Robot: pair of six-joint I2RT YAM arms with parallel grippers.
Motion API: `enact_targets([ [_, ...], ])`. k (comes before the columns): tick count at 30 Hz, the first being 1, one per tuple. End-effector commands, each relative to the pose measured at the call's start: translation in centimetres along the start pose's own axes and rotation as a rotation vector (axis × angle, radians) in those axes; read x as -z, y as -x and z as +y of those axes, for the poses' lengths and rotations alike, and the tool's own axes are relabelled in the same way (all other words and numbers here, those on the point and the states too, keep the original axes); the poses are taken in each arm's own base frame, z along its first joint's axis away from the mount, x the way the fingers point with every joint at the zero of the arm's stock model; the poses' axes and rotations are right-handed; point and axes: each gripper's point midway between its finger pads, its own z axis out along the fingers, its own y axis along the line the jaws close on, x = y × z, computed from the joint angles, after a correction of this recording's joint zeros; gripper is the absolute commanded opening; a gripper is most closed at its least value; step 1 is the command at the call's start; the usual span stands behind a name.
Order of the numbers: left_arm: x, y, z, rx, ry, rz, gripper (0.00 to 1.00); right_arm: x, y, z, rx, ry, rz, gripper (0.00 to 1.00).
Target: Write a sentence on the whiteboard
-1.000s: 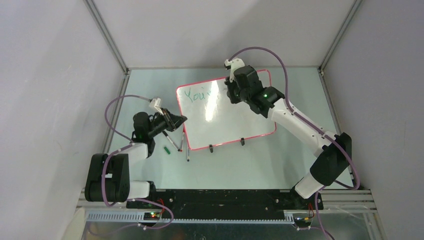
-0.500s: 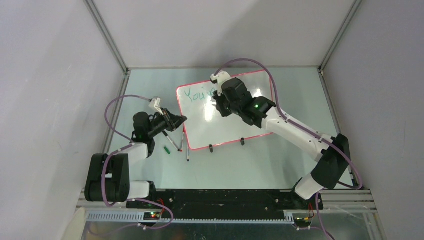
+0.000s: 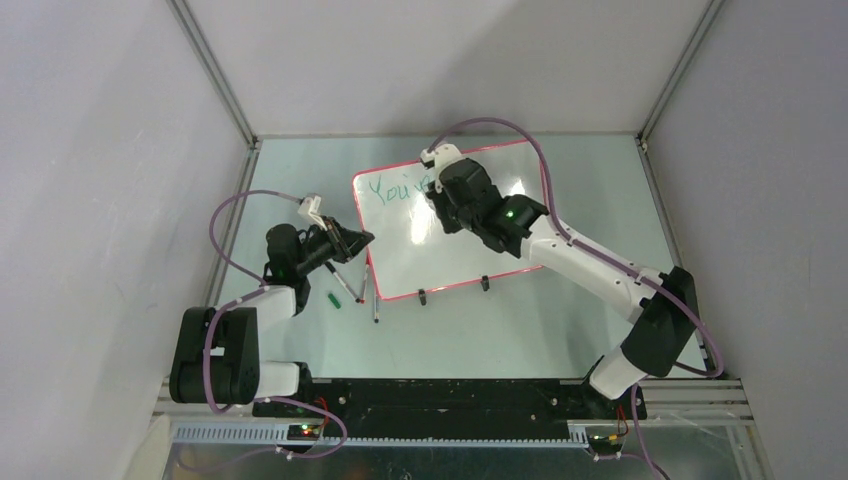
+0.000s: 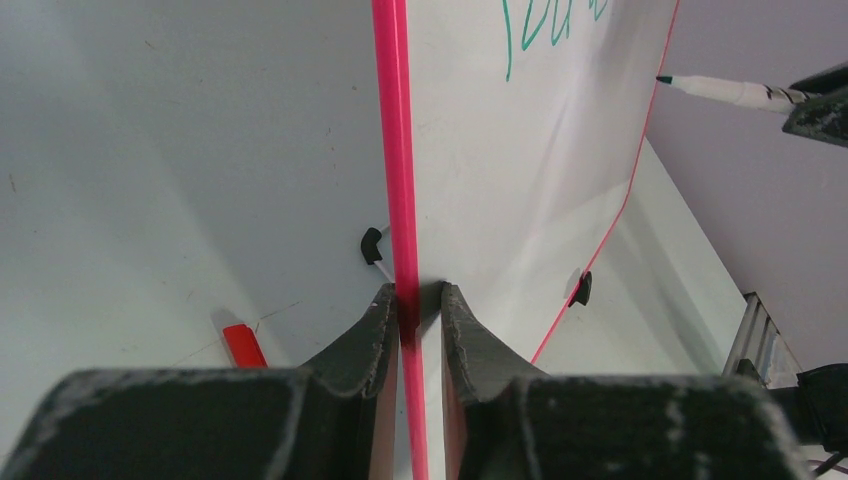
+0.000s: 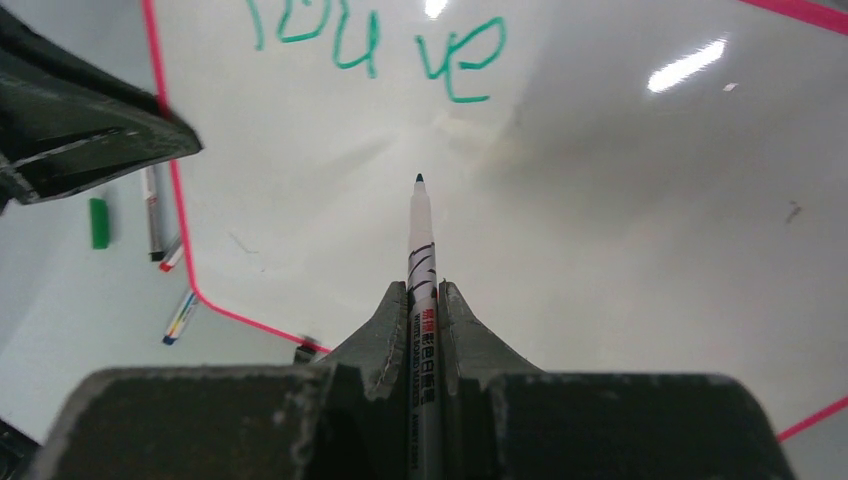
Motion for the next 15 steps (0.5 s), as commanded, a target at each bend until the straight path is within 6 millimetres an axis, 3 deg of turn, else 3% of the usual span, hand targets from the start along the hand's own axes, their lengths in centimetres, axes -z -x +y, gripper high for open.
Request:
enact_targets([
  [1, 0.3, -1.3, 2.4, 0.019, 0.111, 0.021, 0.00, 1.2, 3.0, -3.2, -0.018, -0.084, -0.075, 0.00],
  [8, 0.2, -1.5, 2.8, 0.030, 0.130, 0.031, 0.00, 2.2, 4.2, -5.9, -0.067, -0.100, -0.108, 0.00],
  [15, 0.6, -1.3, 2.6, 0.005, 0.146, -0.005, 0.00, 2.5, 4.4, -6.9, -0.090, -0.104, -0.130, 0.00],
])
